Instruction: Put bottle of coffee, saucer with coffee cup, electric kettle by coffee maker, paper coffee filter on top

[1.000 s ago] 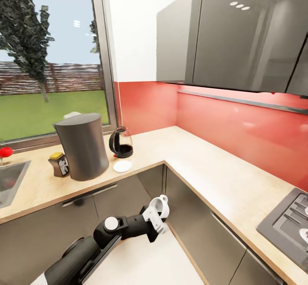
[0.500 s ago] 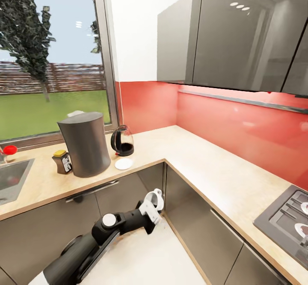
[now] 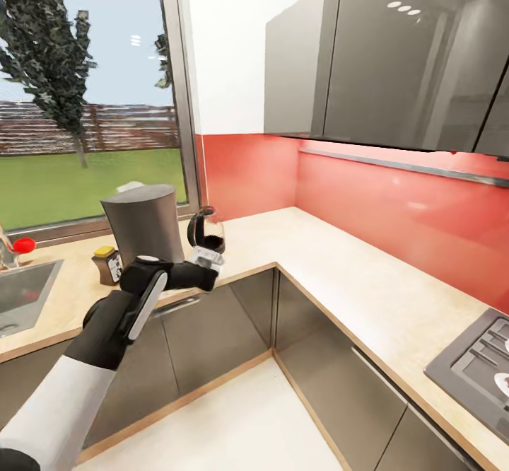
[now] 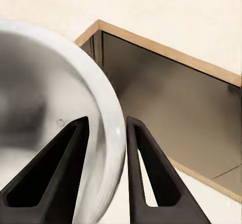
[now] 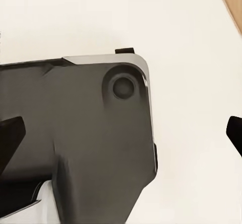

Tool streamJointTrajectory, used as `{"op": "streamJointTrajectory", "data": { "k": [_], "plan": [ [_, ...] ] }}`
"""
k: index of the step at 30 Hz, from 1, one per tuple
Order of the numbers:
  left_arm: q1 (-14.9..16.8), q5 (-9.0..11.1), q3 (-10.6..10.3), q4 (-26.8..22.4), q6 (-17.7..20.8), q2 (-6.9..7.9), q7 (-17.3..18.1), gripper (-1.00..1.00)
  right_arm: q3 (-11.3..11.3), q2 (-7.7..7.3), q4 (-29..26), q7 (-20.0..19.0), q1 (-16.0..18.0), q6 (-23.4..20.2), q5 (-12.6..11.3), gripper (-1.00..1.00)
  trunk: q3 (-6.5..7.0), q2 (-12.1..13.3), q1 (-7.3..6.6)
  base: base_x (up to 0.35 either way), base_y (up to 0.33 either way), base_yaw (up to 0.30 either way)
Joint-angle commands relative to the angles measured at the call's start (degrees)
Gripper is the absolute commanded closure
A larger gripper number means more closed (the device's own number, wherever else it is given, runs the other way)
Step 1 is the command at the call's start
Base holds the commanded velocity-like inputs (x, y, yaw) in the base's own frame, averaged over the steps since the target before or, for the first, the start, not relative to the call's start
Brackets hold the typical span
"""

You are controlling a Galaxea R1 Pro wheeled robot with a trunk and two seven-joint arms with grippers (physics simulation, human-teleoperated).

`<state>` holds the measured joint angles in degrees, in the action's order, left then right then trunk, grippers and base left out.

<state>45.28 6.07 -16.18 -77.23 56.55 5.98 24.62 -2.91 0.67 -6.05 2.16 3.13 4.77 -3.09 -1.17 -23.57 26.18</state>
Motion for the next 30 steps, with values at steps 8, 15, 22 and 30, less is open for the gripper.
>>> {"op": "streamJointTrajectory", "data": {
  "k": [8,15,22,30],
  "plan": [
    [5.87,0.69,-0.24,9.3,2.02,0.55,-0.37,1.0,-0.25,0.08,0.07,0.03,0.03,0.24,-0.27,-1.0,-0.42,-0.13,0.03,0.0,0.0,0.217],
    [6.62,0.69,-1.84,14.87,2.15,0.31,-0.34,1.0,-0.25,0.12,0.07,0.03,0.03,0.24,-0.25,-1.0,-0.49,-0.13,0.03,0.0,0.0,0.051],
    [6.2,1.1,-10.82,18.42,2.25,0.52,0.14,1.0,-0.25,0.12,0.1,0.03,0.03,0.24,-0.25,-1.0,-0.49,-0.13,0.03,0.0,0.0,0.001],
    [6.84,0.94,-11.9,21.35,2.4,0.95,3.02,1.0,-0.25,0.11,0.16,0.03,0.03,0.24,-0.25,-1.0,-0.49,-0.13,0.03,0.0,0.0,0.0]
  ]
}}
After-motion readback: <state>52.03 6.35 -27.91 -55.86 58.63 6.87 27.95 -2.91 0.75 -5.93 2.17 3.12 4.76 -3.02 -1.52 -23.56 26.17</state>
